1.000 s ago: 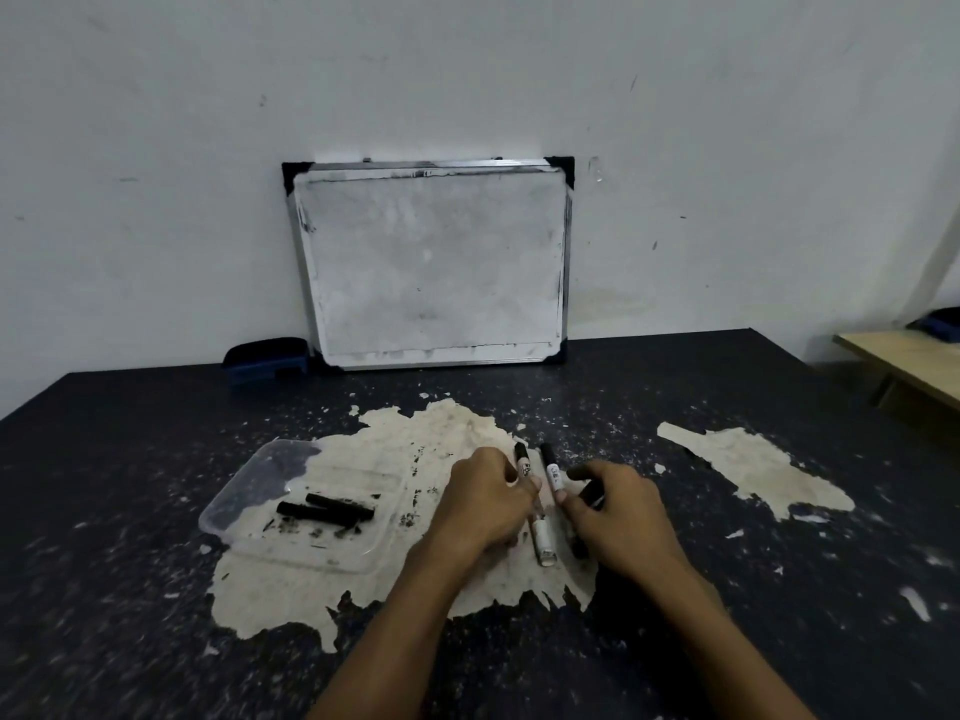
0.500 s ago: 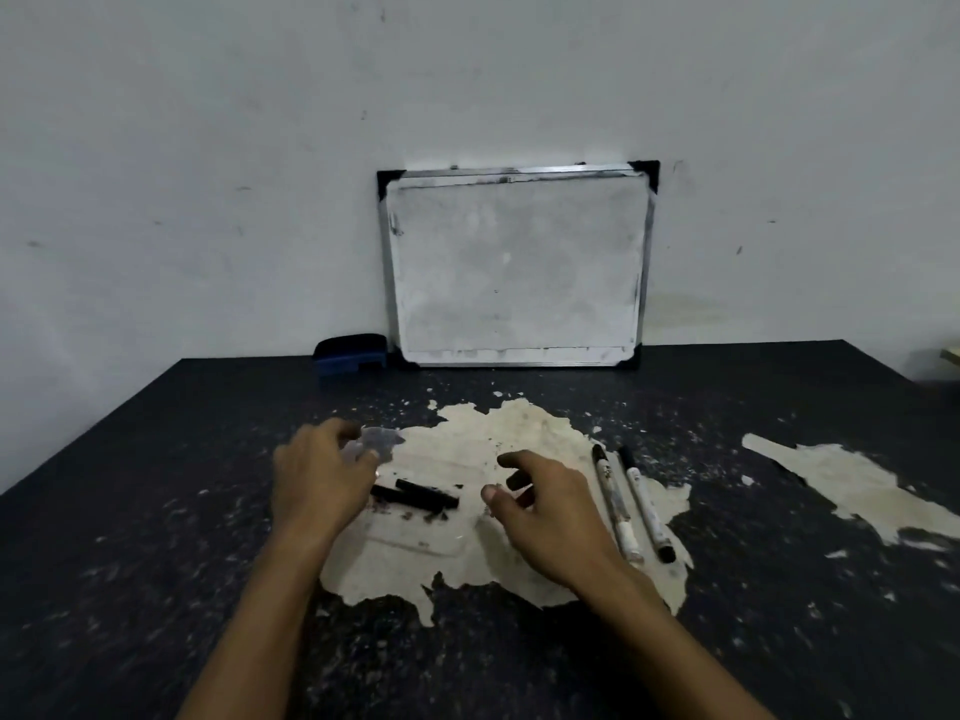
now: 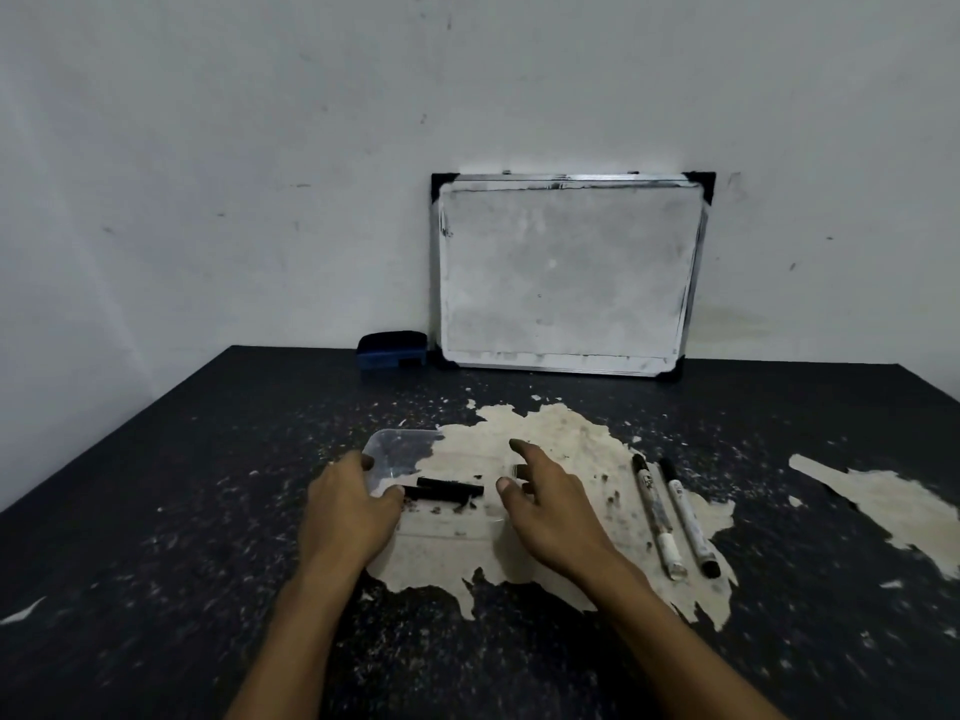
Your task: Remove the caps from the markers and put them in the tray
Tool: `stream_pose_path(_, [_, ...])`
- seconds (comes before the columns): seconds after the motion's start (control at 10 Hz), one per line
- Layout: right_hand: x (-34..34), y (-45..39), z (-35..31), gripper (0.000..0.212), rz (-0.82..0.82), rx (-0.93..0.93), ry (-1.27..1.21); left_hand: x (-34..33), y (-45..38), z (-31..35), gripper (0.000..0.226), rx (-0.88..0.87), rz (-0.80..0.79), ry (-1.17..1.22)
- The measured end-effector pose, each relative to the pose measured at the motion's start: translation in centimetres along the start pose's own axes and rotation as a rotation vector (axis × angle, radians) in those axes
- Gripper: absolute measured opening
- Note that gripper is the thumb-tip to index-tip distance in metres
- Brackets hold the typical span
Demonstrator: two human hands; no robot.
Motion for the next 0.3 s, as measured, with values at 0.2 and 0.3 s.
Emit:
stream_pose_path(0.2, [1.0, 0.7, 0.3, 0.056, 0.027, -0.002, -0.053, 0.0, 0.0, 0.5, 0.057, -0.048, -0.003, 0.024])
stream_pose_path(0.3, [3.2, 1.2, 0.2, 0.053, 0.114, -0.006, -0.065, 0.6, 0.0, 1.1, 0.060, -0.086, 0.055, 0.050])
Point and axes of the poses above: each hand's wrist, its own y-axis away from the middle knuckle, its own x-axis out of the back of the hand, z = x × y, the point moved 8 cm from there along -y, towards the middle knuckle, and after that the axes turned 12 degrees about y, right-handed, at the moved point
